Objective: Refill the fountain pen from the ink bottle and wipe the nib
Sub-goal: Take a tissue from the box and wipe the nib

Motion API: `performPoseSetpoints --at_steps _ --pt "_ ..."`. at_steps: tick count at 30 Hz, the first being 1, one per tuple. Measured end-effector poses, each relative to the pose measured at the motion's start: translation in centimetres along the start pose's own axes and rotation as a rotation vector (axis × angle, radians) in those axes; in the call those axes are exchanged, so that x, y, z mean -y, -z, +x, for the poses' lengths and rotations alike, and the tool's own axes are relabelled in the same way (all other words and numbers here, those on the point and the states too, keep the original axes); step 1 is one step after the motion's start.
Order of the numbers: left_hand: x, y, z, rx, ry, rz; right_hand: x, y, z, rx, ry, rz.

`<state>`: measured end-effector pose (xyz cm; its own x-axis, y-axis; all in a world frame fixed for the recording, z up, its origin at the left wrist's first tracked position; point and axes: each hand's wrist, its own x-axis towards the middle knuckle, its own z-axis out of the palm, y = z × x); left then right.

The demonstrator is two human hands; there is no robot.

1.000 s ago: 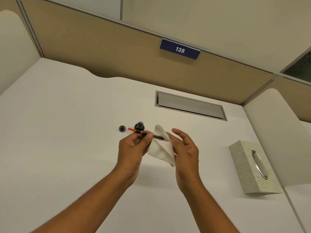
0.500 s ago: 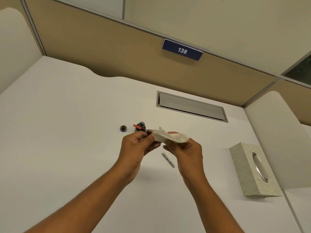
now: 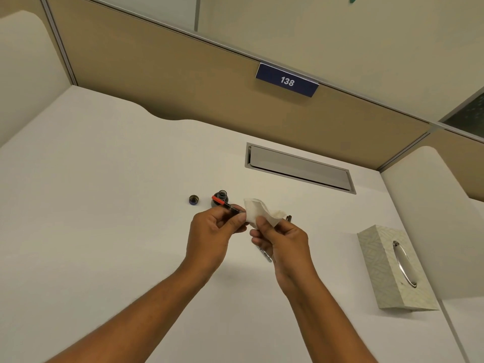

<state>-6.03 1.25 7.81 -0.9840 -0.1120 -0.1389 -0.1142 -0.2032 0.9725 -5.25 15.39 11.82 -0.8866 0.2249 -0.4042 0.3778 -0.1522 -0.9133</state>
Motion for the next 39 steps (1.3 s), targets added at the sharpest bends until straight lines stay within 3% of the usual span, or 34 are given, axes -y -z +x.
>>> performPoseSetpoints --at_steps 4,8,12,16,21,28,33,39 --pt "0.2 -0.3 -0.3 -0.086 -0.011 0.007 -0.5 -0.4 0.2 -0.067 -0.060 0.097" --pt "-0.2 0.6 0.3 -0.208 0.015 -0.085 -0.2 -0.2 0.3 -0.173 0.049 -0.008" --pt "-1.0 1.0 0.6 -0.114 0.116 -0.240 -0.2 -0.6 -0.2 -0.122 0.154 -0.190" --pt "-1.0 0.6 0.2 -0.023 0.226 -0.328 -0.3 -1.3 -0.8 -0.024 0.191 -0.172" --pt "-0.8 0.7 0.1 -0.041 0.305 -0.397 0.0 -1.1 -1.1 0.037 0.212 -0.148" --pt "-0.7 0.6 0.1 -0.136 0.255 -0.425 -0.6 -1.0 -1.2 0.030 0.379 -0.360" --pt "-1.1 0.9 0.3 -0.098 0.196 -0.383 0.4 -0.7 -1.0 0.071 0.177 -0.040" --pt "-1.5 0.6 -0.2 -0.008 0.139 -0.241 1.0 -0.6 -0.4 0.115 0.193 -0.143"
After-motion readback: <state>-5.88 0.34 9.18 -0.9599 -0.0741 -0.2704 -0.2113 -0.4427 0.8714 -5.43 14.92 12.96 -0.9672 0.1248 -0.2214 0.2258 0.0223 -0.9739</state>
